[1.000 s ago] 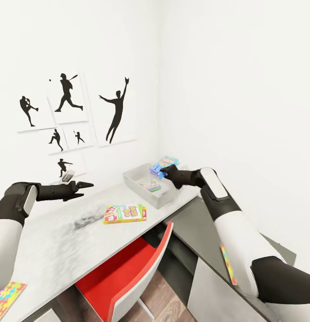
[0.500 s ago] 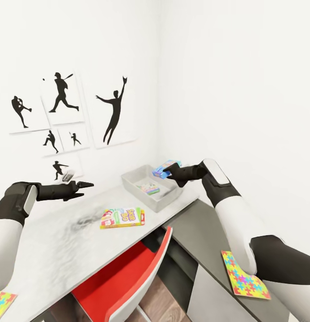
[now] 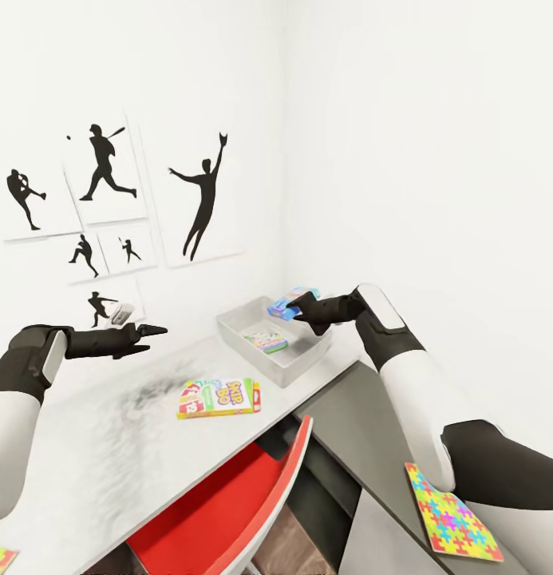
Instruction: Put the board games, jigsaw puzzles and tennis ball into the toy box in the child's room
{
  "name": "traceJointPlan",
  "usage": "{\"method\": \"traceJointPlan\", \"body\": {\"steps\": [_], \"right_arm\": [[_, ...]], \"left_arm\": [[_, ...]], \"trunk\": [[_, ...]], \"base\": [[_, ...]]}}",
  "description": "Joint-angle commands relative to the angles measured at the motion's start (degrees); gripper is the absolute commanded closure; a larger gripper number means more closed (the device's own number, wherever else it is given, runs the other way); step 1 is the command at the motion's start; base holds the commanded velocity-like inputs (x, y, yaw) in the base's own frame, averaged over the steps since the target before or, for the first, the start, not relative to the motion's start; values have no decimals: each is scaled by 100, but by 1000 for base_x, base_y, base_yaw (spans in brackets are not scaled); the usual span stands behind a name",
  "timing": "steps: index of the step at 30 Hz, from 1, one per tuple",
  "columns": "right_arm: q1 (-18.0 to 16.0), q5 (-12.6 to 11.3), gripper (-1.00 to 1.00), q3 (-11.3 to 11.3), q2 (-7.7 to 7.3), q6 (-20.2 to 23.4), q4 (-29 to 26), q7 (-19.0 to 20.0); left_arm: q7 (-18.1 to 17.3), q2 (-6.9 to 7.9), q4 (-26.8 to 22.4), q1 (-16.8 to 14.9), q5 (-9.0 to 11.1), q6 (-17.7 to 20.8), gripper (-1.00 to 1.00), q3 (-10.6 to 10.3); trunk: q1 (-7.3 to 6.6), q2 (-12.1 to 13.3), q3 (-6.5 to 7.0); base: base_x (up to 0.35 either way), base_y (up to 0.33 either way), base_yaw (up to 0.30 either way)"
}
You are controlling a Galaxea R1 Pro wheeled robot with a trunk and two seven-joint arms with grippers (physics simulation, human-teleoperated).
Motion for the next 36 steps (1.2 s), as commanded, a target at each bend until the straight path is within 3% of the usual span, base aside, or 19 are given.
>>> {"method": "traceJointPlan", "body": {"steps": [1, 27, 36], "right_arm": [[-6, -51, 100, 6, -3, -10, -4, -57], [19, -87, 100, -4, -101, 23, 2, 5], [29, -87, 100, -21, -105, 28, -20, 5]], "left_arm": [[1, -1, 1, -6, 25, 48, -100, 6], [-32, -12, 1, -5, 24, 41, -100, 21], [-41, -12, 1, -6, 31, 41, -100, 27]], "trunk": [[2, -10, -19], [2, -10, -254], [2, -10, -333]], "base": [[6, 1, 63], [1, -1, 84], [50, -130, -63]]}}
